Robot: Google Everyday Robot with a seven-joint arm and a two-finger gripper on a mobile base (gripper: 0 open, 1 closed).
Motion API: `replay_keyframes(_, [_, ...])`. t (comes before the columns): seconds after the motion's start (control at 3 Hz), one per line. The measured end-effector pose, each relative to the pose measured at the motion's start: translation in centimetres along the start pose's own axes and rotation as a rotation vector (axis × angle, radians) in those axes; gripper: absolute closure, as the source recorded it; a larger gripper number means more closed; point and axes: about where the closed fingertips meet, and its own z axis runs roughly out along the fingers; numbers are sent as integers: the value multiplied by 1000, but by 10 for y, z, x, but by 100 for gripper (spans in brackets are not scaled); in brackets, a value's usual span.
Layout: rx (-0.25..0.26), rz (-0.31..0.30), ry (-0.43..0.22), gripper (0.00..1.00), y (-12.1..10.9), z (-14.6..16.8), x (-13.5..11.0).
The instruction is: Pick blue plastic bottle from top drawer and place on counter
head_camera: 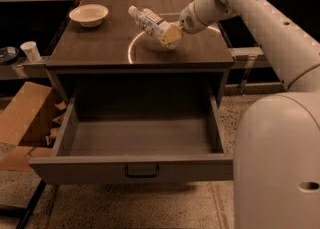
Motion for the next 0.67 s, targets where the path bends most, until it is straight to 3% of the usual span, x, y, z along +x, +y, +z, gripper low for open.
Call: replay_keyframes(0.67, [-16,-1,-15,4,-2,4,1])
